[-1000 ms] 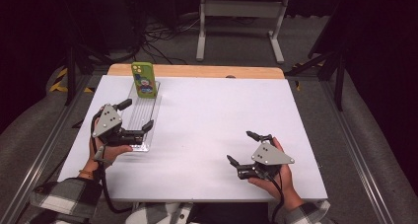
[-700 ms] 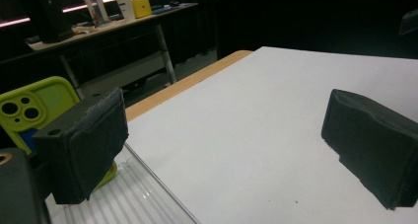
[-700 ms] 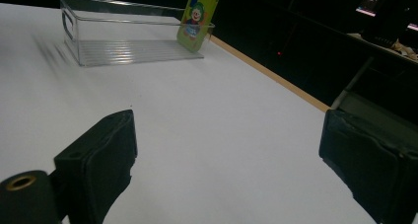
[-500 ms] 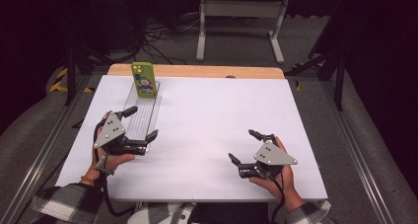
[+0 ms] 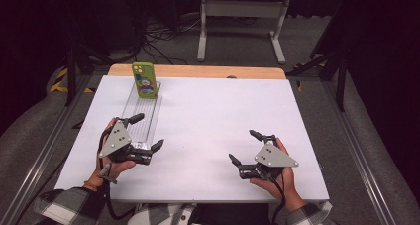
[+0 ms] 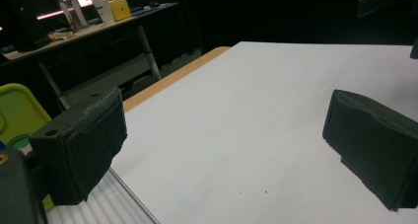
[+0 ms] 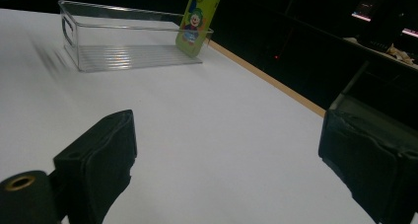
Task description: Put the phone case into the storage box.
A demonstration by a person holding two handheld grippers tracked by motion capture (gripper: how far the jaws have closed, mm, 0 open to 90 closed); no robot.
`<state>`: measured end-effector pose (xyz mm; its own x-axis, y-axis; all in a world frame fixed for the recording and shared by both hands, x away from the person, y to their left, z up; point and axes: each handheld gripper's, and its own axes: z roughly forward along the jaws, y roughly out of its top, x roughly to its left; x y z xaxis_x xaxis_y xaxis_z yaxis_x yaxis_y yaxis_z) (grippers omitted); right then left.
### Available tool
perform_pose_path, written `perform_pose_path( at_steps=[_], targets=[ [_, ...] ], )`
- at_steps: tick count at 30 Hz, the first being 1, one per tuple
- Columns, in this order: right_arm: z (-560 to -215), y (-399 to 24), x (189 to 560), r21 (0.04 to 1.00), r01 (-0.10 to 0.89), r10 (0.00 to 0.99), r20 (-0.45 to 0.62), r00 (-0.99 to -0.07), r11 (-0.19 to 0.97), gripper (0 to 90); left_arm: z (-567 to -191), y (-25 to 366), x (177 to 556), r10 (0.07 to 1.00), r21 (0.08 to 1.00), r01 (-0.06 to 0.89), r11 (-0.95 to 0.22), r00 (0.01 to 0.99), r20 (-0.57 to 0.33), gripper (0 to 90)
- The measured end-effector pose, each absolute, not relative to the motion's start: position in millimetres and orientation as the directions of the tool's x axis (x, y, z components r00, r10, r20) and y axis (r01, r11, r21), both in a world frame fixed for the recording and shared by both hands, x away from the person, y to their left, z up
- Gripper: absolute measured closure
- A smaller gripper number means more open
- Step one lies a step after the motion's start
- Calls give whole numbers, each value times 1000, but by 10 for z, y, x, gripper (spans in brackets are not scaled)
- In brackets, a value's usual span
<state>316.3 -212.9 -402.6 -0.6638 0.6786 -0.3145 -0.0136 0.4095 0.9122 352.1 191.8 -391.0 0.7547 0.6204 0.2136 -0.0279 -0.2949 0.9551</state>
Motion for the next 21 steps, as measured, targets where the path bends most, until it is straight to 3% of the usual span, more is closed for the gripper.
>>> perform_pose_path(
  at_steps=[21],
  targets=[
    [-4060, -2148, 3134, 905, -18, 666, -326, -671, 424, 74, -4163, 1942, 3376, 607, 938, 0, -348, 762, 225, 37]
  ],
)
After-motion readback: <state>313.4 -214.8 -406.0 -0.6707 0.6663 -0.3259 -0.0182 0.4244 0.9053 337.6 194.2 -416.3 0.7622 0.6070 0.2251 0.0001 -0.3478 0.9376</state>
